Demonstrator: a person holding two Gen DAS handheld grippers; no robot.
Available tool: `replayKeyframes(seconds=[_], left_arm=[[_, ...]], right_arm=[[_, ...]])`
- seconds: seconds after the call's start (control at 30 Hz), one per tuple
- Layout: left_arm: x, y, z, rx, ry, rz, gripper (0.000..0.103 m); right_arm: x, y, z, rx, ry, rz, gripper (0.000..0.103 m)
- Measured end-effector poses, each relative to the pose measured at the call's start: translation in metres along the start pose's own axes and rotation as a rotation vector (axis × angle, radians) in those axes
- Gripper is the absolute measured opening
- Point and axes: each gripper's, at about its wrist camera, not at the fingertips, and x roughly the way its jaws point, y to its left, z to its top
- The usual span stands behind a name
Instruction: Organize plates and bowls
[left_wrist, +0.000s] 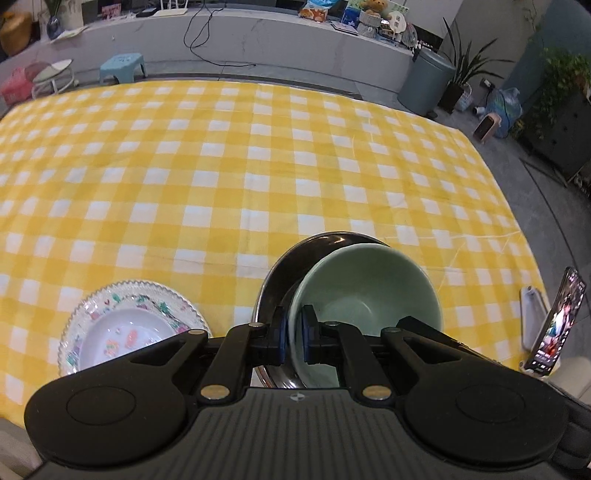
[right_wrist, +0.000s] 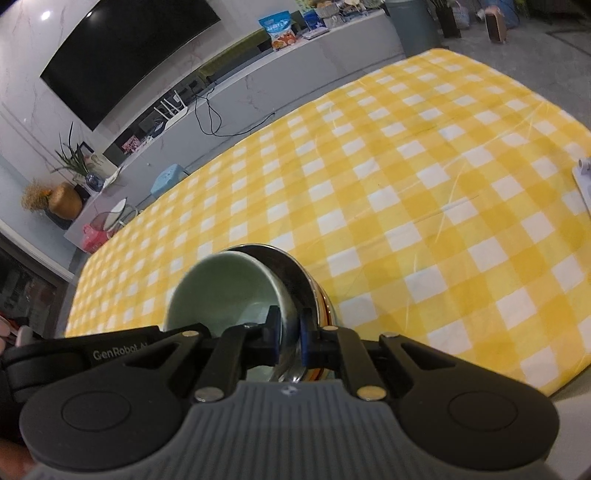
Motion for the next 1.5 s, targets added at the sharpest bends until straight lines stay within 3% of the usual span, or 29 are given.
replayKeyframes(seconds=[0.37,0.7,1.0,1.17,1.4,1.5], left_arm=[[0.000,-0.011,-0.001,0.125,-0.007,0.053,0.008],[-0.001,-0.003,0.000,0.107,-0.006,0.017,0.009],[-0.011,0.004,-0.001,0.094,-0.021,-0.025,0.012],[-0.018,0.008,-0.002,0.081,-0.036,-0.047,0.018],[-0.030,0.007,-0.003,0.090,-0.090,-0.078,0.018],[-0.039,0.008,-0.003,0.095,-0.137,-0.110,0.028]], right_arm=[[0.010,0.020,0.004,-0.192,-0.015,-0.115,0.007],[0.008,0.022,0.002,-0.212,-0.027,-0.110,0.010],[-0.003,0.027,0.001,-0.208,-0.040,-0.105,0.021],[-0.013,0.031,0.000,-0.223,-0.062,-0.112,0.034],[-0.023,0.034,0.001,-0.237,-0.097,-0.119,0.036],[-0.026,0.030,0.001,-0.223,-0.123,-0.100,0.047]])
